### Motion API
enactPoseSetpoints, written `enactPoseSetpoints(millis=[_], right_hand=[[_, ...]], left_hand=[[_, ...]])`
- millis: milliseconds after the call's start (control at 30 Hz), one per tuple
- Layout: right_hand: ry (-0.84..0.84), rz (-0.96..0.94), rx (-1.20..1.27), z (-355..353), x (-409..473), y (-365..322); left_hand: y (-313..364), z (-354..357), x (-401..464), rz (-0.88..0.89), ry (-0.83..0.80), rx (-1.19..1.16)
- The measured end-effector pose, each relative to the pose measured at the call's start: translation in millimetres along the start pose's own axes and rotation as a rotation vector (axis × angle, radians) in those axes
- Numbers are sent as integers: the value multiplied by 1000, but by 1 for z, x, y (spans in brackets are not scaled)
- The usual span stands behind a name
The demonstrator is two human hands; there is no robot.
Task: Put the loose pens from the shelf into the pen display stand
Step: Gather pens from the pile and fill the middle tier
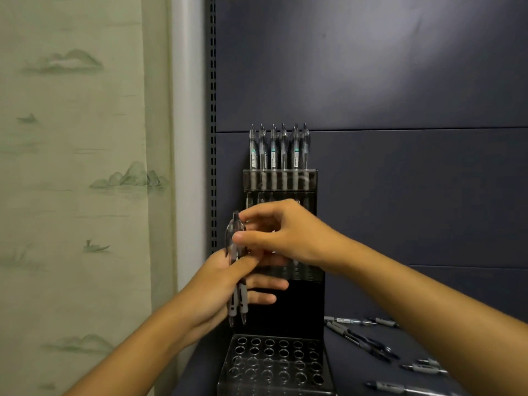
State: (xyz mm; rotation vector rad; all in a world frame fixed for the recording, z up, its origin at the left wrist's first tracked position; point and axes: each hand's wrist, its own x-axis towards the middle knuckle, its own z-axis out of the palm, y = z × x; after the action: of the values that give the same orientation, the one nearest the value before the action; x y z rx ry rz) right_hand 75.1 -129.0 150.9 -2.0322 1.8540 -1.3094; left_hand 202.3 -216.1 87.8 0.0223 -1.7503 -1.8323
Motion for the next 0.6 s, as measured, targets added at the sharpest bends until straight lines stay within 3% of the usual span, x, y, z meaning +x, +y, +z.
enactPoseSetpoints(millis=[267, 433, 600], right_hand=[[146, -7, 95, -3, -2, 11], [312, -44, 219, -28, 11, 0], [532, -26, 151, -68, 31, 11]], left_hand=[[-8, 2, 4, 14, -34, -2], [-12, -10, 4, -23, 33, 36], [-13, -24, 0, -20, 137, 115]])
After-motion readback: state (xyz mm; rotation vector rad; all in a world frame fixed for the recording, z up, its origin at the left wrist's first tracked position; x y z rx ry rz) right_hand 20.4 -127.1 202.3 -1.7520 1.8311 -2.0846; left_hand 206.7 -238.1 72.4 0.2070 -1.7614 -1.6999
